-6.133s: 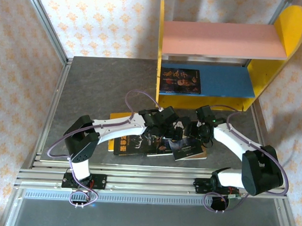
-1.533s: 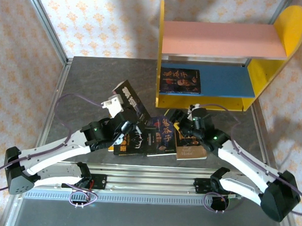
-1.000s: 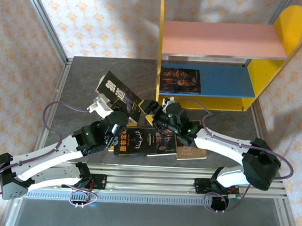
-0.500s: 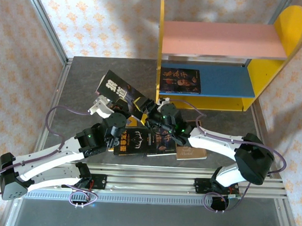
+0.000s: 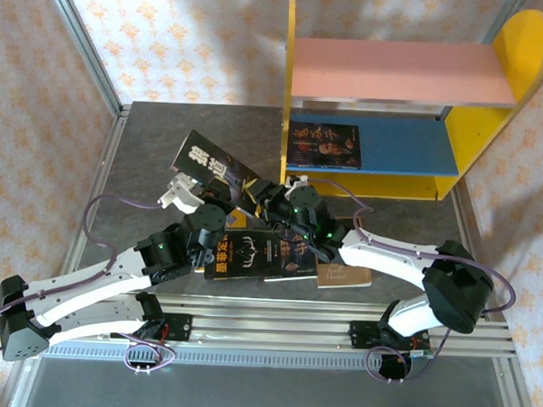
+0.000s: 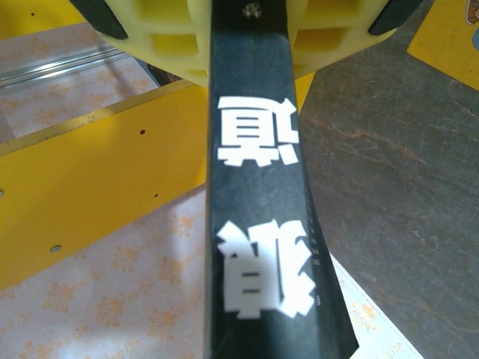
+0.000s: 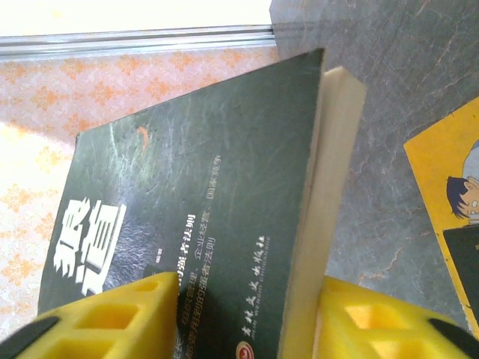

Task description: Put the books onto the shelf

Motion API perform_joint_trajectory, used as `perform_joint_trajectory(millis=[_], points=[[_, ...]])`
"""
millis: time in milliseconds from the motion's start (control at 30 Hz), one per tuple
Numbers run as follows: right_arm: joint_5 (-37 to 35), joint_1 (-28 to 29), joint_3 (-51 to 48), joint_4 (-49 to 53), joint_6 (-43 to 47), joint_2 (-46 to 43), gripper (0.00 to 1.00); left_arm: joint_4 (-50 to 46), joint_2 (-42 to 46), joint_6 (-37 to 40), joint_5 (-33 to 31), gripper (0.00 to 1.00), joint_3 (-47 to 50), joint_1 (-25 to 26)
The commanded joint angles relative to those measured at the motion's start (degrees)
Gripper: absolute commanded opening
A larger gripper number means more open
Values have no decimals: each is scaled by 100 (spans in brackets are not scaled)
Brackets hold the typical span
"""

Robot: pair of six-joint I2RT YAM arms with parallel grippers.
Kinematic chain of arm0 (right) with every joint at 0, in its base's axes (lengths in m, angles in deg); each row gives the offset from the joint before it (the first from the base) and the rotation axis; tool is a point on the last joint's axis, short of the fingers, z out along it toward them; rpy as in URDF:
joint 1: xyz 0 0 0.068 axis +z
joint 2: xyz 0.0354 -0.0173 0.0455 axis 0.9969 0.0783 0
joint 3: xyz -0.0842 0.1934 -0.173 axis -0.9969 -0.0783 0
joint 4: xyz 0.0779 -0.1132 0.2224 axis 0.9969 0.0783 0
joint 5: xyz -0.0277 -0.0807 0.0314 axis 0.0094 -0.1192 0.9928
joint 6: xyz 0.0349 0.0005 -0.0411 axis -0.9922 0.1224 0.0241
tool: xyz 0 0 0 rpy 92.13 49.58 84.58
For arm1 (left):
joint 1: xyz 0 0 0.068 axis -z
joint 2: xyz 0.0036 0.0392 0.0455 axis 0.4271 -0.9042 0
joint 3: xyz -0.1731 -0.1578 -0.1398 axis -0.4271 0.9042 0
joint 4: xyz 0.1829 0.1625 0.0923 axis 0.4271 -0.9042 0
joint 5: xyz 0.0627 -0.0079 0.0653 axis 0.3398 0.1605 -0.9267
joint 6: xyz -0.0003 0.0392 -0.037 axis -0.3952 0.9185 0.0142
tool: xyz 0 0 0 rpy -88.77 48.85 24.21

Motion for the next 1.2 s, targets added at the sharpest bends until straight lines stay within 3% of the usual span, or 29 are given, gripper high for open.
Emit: perform_joint_trajectory(millis=[0, 100, 267, 500, 633, 933, 1167], points=[[-187, 36, 103, 103, 113, -228, 36, 237, 23, -210, -198, 0, -77, 14], [-270, 36, 93, 294, 183, -322, 25, 180, 5, -326, -184, 0, -60, 17], [-395, 24, 31, 382, 456, -527, 18, 44, -17, -387, -156, 2, -85, 11], [-465, -87, 54, 1084, 1396, -1179, 11, -359, 38, -559, -302, 47, -43, 11], [-486, -166, 133, 1877, 1978, -1714, 10, -740, 139, -372, -413, 60, -126, 13], [124, -695, 464, 3708, 3181, -2580, 9, -1897, 546, -497, -845, 66, -184, 11], [897, -1386, 787, 5090, 4036, -3222, 9, -1879, 587, 689, -770, 75, -495, -19]])
